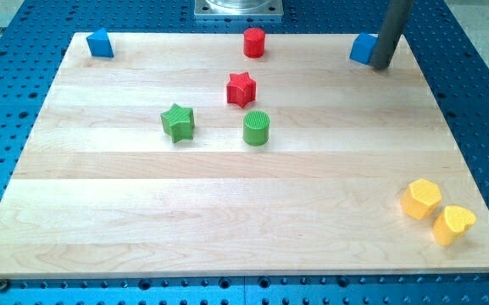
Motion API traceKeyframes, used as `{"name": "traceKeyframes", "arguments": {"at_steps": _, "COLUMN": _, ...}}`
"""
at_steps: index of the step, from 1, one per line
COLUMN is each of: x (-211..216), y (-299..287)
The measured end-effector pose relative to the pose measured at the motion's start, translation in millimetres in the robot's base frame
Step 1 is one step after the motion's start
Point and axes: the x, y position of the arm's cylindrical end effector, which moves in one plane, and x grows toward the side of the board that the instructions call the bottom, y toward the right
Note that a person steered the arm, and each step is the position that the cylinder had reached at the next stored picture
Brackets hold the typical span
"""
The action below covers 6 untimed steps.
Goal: Move your arm to the right of the hexagon
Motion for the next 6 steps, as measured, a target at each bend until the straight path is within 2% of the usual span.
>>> {"name": "traceKeyframes", "arguments": {"at_steps": 3, "x": 16.0, "y": -37.5}}
{"name": "traceKeyframes", "arguments": {"at_steps": 5, "x": 67.2, "y": -109.7}}
{"name": "traceKeyframes", "arguments": {"at_steps": 6, "x": 131.8, "y": -62.5}}
